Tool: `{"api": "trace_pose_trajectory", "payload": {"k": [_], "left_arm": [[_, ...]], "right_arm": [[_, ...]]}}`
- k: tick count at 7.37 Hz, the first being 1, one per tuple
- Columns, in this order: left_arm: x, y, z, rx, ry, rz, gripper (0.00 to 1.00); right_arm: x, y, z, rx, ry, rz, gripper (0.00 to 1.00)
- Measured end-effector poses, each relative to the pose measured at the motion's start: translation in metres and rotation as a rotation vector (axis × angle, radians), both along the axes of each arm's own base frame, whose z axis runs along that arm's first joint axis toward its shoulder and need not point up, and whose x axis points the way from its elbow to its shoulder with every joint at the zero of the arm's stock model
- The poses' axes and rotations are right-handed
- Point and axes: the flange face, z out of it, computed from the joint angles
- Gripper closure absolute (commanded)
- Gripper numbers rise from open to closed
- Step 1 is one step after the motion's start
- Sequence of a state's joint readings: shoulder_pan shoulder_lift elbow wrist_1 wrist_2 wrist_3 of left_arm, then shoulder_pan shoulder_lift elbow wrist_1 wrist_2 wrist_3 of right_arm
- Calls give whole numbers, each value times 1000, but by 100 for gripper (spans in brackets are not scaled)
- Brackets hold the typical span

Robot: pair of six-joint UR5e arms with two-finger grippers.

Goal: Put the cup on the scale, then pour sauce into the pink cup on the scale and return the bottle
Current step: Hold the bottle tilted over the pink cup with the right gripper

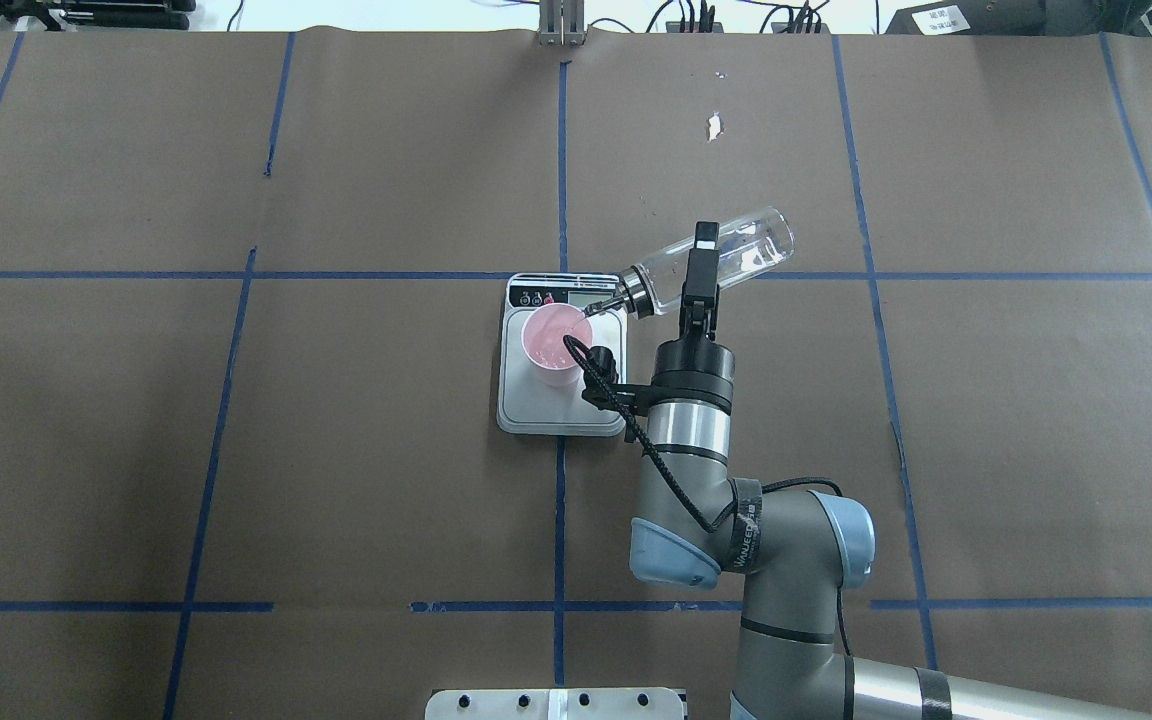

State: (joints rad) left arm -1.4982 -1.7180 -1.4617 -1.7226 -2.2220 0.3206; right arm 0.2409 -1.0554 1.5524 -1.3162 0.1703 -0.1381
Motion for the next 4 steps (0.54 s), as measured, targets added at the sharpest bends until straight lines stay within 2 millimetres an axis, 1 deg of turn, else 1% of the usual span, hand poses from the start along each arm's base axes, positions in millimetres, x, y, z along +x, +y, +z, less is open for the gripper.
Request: {"api": "trace_pose_trajectory", "payload": {"k": [4], "left_arm": [[0, -1, -1, 2, 1, 1, 0]], "right_arm": [[0, 1, 0, 4, 1, 3, 100]]}}
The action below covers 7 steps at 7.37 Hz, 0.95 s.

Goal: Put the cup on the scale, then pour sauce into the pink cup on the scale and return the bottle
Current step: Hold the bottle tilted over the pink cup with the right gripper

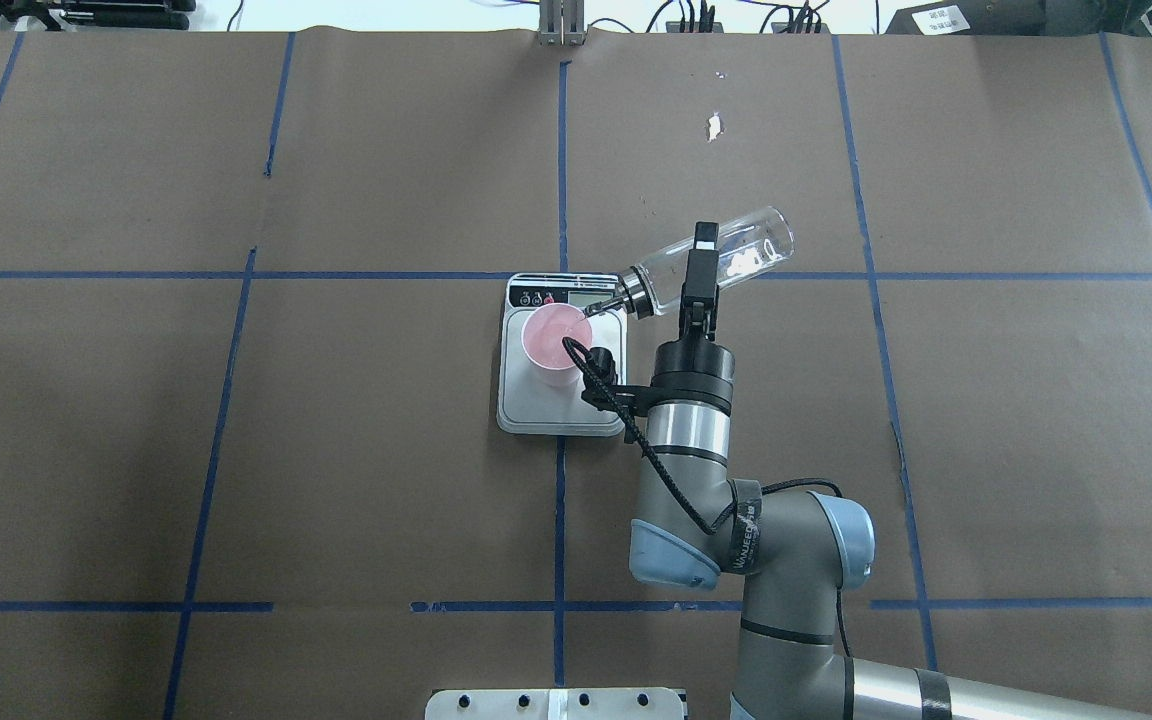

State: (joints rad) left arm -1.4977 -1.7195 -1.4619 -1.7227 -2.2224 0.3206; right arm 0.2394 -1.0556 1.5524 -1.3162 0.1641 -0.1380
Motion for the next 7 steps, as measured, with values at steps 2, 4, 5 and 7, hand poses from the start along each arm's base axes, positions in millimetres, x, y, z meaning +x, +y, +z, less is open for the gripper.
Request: {"api": "trace_pose_trajectory", "payload": {"k": [2, 4, 5, 7], "left_arm": [[0, 0, 0, 0, -1, 0, 0], [0, 0, 0, -1, 0, -1, 0], [0, 0, 0, -1, -1, -1, 0], [0, -1, -1, 1, -1, -2, 0]], "right_arm": [[0, 0, 0, 0, 2, 0, 100], [0, 2, -1, 1, -12, -3, 100], [1, 2, -4, 2, -27, -5, 100], [4, 3, -11, 1, -57, -11, 100]]}}
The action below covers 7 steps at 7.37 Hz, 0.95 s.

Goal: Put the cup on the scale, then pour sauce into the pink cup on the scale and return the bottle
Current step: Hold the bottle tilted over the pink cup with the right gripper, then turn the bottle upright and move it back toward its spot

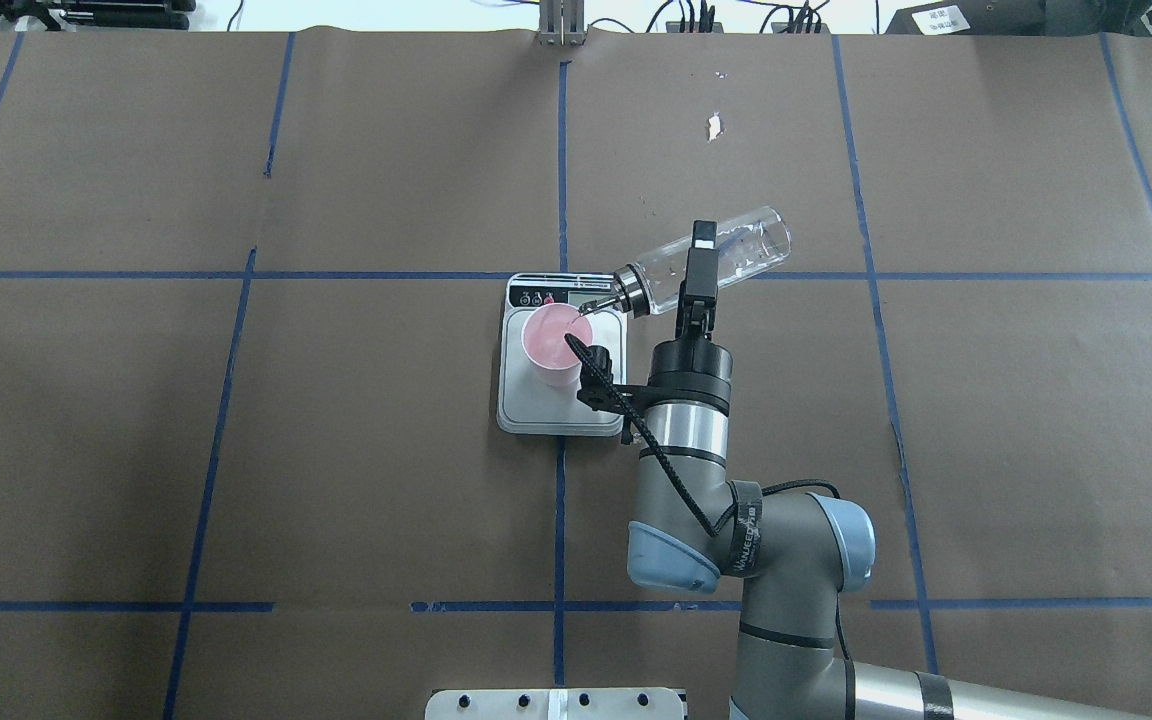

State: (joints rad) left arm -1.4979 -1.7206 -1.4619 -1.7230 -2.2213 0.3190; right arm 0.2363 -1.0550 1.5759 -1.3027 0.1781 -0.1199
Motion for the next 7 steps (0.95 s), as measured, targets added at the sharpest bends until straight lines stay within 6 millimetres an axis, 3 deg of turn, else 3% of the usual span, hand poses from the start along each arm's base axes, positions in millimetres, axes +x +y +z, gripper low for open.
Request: {"api": "trace_pose_trajectory", "payload": {"k": [7], "left_arm": [[0, 0, 0, 2, 0, 0, 0]], "right_arm": [[0, 4, -5, -9, -96, -17, 100]]}}
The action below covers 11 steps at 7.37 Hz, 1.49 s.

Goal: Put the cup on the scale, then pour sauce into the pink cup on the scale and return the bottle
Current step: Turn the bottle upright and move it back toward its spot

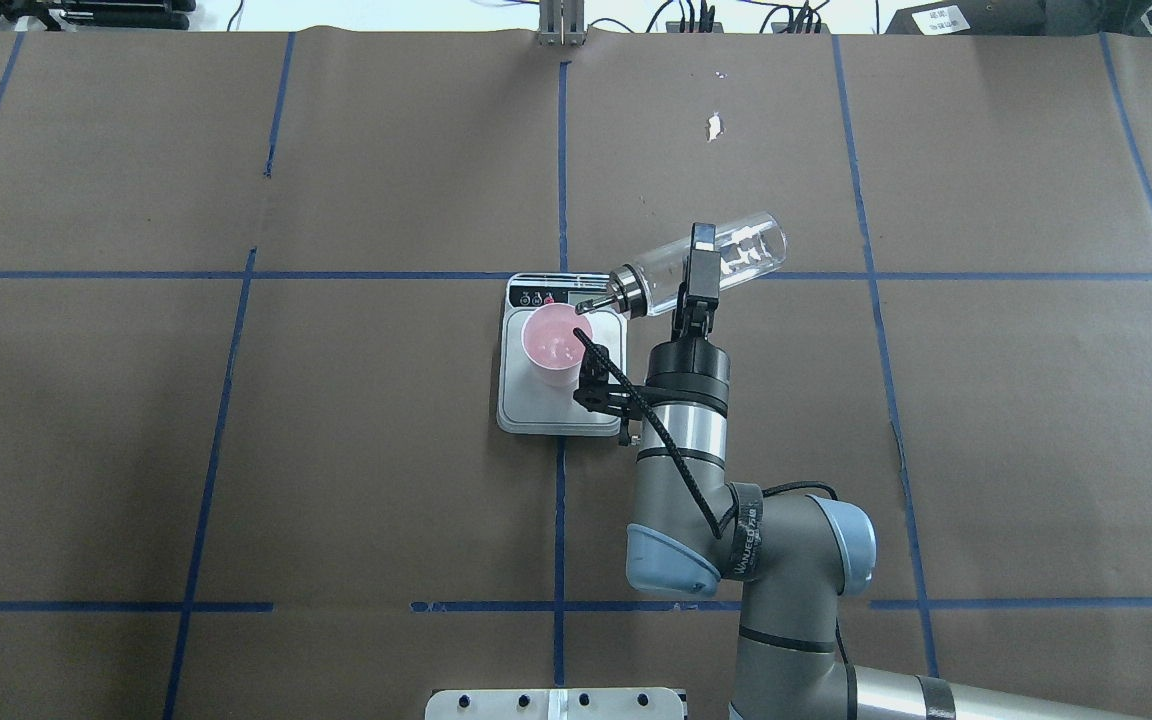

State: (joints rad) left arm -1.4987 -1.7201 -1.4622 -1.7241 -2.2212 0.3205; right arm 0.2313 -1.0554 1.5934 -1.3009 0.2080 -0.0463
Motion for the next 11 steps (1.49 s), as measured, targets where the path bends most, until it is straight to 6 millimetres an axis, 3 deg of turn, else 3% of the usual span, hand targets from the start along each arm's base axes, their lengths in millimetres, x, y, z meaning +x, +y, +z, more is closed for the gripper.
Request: {"api": "trace_pose_trajectory", "payload": {"k": [2, 5, 7, 11], "left_arm": [[-3, -1, -2, 15, 1, -7, 0], [-14, 0, -5, 26, 2, -26, 0], [-18, 2, -3, 19, 4, -32, 0], [-16, 14, 11, -34, 50, -25, 0]], "right_arm": [[10, 7, -19, -19, -166, -32, 100], [43, 15, -41, -82, -512, -78, 100], [70, 17, -37, -169, -767, -95, 100], [123, 0, -23, -324, -1125, -51, 100]]}}
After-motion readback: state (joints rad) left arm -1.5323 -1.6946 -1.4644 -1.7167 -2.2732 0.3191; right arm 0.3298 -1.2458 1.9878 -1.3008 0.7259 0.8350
